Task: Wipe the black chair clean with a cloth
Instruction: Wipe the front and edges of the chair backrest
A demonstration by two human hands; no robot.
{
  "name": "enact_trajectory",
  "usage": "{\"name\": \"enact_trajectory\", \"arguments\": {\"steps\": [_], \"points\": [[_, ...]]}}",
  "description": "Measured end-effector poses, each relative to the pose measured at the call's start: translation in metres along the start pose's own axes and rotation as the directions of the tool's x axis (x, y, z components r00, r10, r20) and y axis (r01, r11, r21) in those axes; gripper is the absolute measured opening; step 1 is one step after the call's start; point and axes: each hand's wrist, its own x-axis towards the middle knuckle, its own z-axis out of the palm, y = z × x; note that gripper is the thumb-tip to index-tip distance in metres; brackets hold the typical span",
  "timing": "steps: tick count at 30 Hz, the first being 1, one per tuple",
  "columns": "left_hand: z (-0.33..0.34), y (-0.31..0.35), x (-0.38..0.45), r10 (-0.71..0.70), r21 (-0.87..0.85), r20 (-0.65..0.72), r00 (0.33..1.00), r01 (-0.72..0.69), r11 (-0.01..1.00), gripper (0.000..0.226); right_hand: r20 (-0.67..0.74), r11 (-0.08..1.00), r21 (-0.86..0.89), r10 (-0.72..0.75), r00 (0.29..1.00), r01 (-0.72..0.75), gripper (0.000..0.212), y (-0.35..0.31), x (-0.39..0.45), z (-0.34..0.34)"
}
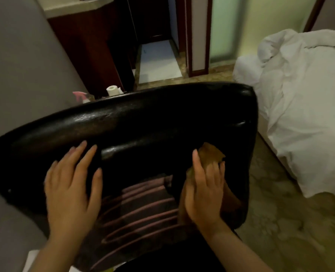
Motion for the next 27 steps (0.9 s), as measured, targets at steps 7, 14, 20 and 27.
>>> {"name": "enact_trajectory", "arguments": {"steps": [7,14,20,27], "points": [[0.003,-0.04,-0.015,-0.007,-0.03,-0.039,0.999,0.006,1.0,0.044,0.298,0.744,0.151,-0.662,0.687,0.651,0.035,-0.125,-0.056,0.063],[-0.007,-0.075,-0.023,-0.006,-0.069,-0.106,0.994,-0.002,0.998,0.043,-0.078,0.997,-0.079,-0.013,0.997,0.007,0.066,-0.021,-0.022,0.014],[-0.004,-0.089,-0.027,-0.082,-0.123,-0.157,0.984,0.063,0.99,0.041,0.158,0.934,-0.046,-0.343,0.926,0.354,0.049,-0.137,-0.052,0.075],[-0.006,-0.086,-0.034,-0.069,-0.141,-0.166,0.984,0.046,0.989,0.042,0.318,0.561,0.135,-0.805,0.501,0.817,0.045,-0.102,-0.064,0.069]]}}
